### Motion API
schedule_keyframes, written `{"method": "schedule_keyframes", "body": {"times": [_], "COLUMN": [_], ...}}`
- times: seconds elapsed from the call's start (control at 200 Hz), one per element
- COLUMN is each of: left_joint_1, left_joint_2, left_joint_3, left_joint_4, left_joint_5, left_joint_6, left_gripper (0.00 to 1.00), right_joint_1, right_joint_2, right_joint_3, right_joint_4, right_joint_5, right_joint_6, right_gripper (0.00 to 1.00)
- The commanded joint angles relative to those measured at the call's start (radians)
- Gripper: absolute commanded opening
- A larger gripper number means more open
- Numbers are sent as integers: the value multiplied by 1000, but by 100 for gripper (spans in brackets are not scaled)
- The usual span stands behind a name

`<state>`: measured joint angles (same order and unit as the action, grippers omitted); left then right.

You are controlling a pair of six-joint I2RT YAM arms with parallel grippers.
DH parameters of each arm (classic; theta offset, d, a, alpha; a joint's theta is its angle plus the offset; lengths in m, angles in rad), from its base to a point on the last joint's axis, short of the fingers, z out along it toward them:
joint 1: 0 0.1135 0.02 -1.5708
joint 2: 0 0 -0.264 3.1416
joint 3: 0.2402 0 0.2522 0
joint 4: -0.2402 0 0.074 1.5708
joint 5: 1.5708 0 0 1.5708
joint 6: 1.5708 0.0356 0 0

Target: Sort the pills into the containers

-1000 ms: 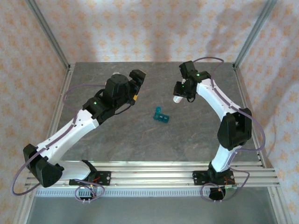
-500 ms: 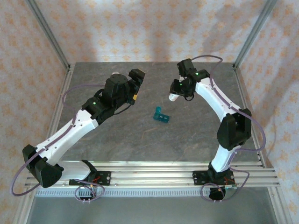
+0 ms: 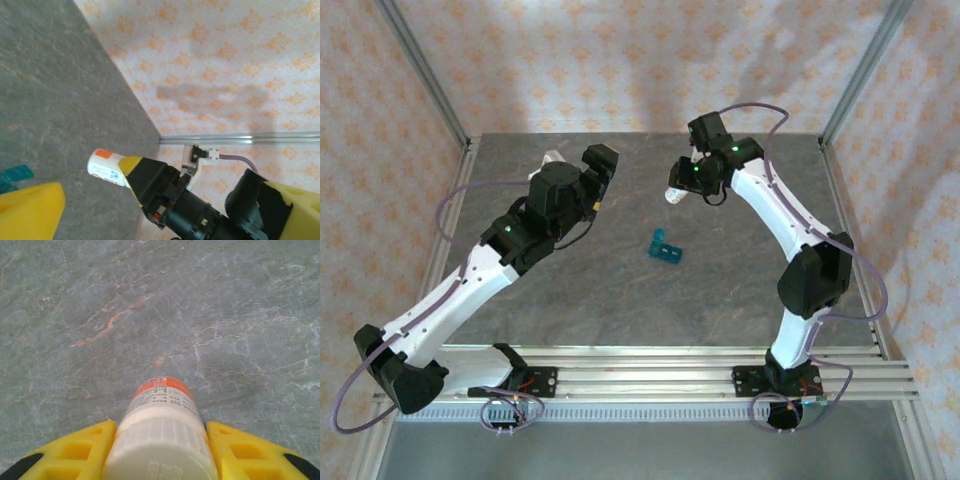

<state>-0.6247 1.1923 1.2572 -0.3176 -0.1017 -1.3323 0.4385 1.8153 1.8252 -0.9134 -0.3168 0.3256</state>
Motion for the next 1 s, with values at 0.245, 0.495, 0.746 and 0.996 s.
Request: {"method": "schedule_keyframes", "body": {"times": [0.245, 0.495, 0.746, 0.996], "left_joint_1": [35, 46, 56, 77], "left_joint_2": [-150, -139, -101, -25], "left_joint_3": [-289, -385, -485, -598], "left_joint_4": [222, 344, 534, 768], "left_joint_5": [-191, -187, -119, 19], "left_joint_6": [374, 738, 1137, 1382], "left_gripper": [100, 100, 100, 100], "right_joint_1": [6, 5, 4, 6], "right_joint_2": [95, 203, 254, 245], "right_joint_3": [194, 361, 434, 433], "right_joint_4": [-41, -126, -160, -176], "right_joint_5": [-91, -150, -210, -262], "right_joint_6": [33, -17, -55, -76], "right_gripper": [28, 28, 28, 28]}}
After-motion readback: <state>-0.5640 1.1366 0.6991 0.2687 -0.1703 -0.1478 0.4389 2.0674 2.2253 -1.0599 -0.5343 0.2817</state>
